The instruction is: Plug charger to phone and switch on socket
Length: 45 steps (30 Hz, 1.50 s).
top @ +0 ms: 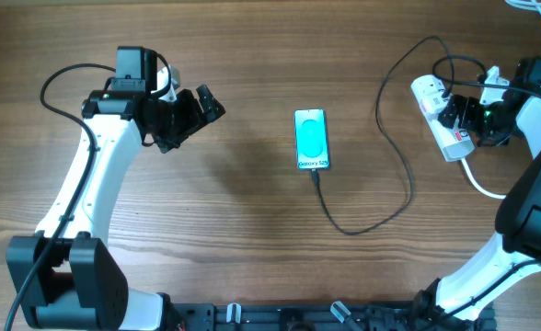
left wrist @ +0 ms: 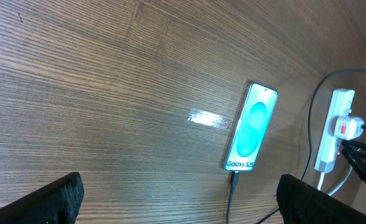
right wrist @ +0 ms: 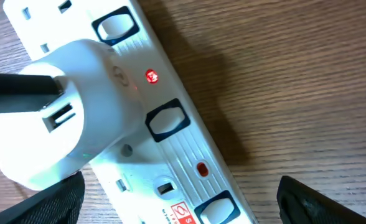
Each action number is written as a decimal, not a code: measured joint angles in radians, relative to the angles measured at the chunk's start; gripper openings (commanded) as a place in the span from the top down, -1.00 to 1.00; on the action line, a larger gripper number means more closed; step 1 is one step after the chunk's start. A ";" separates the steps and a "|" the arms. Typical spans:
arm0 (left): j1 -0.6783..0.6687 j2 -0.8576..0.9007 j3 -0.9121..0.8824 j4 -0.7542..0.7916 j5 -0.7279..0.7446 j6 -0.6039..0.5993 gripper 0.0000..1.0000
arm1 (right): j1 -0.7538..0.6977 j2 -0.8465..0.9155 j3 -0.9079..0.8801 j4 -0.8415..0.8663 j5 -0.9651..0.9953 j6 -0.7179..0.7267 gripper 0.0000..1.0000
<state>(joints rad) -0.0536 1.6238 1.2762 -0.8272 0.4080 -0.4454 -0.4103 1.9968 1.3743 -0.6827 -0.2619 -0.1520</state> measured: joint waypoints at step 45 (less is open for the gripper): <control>0.000 0.000 0.000 0.000 0.000 0.000 -1.00 | 0.000 0.000 0.000 0.095 0.000 -0.032 -0.99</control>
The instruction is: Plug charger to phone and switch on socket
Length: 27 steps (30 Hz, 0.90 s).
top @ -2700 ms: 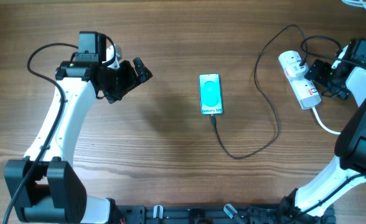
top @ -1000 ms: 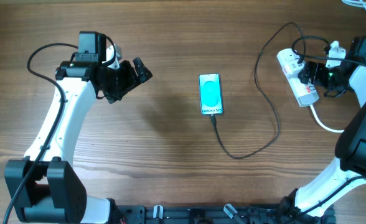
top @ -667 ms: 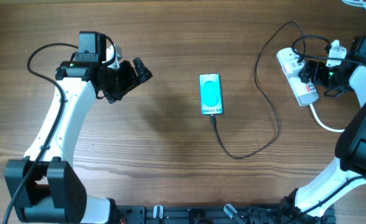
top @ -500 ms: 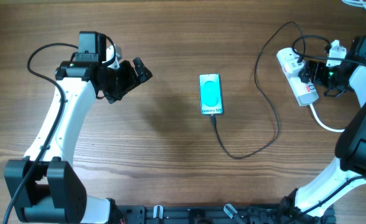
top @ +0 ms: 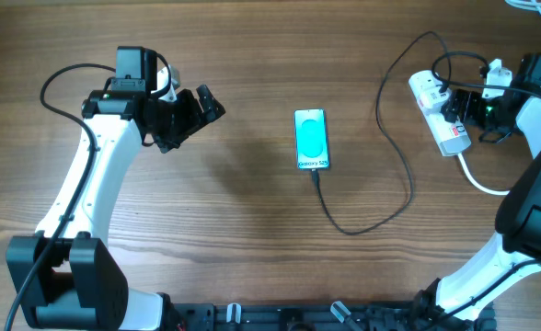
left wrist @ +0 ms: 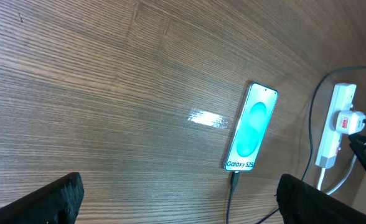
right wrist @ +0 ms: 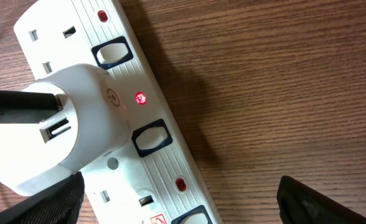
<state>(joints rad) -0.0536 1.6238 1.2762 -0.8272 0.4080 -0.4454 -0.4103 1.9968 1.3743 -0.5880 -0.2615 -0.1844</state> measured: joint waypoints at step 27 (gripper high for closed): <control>0.000 -0.883 -0.165 -0.033 -0.303 0.026 -1.00 | 0.000 0.000 0.000 0.004 0.000 0.000 -1.00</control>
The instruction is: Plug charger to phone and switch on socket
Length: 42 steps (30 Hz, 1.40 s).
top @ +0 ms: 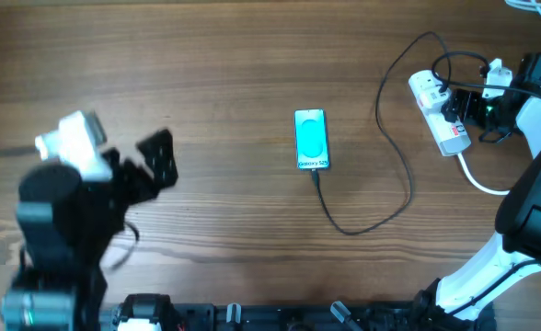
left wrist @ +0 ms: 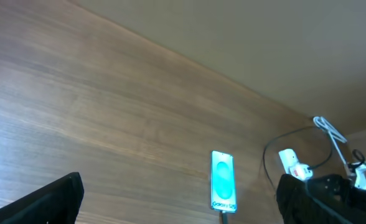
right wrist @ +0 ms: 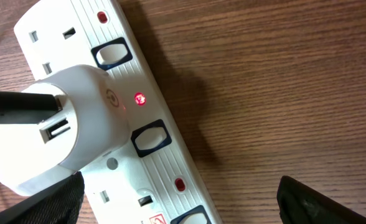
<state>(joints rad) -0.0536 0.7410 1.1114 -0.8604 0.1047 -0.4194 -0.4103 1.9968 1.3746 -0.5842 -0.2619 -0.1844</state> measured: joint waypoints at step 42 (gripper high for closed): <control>-0.006 -0.728 -0.994 1.186 -0.114 0.000 -1.00 | 0.000 0.000 0.001 0.002 0.000 0.000 -0.99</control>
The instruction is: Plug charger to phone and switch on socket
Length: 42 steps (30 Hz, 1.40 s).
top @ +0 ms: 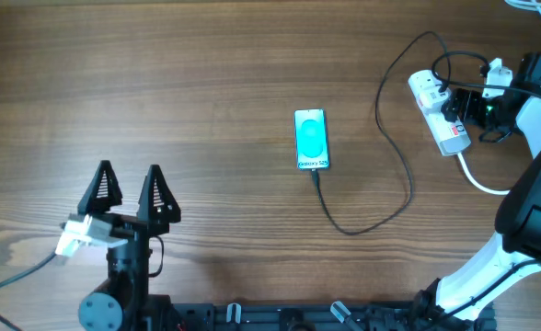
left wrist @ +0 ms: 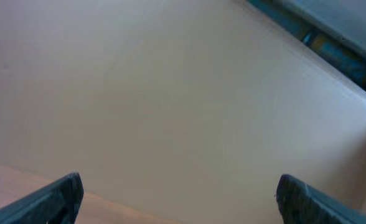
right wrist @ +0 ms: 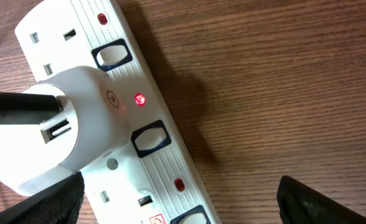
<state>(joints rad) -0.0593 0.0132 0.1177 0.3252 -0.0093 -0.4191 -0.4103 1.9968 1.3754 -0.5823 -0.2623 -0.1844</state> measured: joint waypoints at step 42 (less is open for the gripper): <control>0.000 0.003 -0.109 -0.393 0.042 0.003 -1.00 | 0.007 -0.434 0.004 0.007 0.024 -0.005 -1.00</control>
<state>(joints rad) -0.0593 0.0158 0.0082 -0.0677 0.0322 -0.4156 -0.4034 1.5631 1.3792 -0.5755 -0.2379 -0.1890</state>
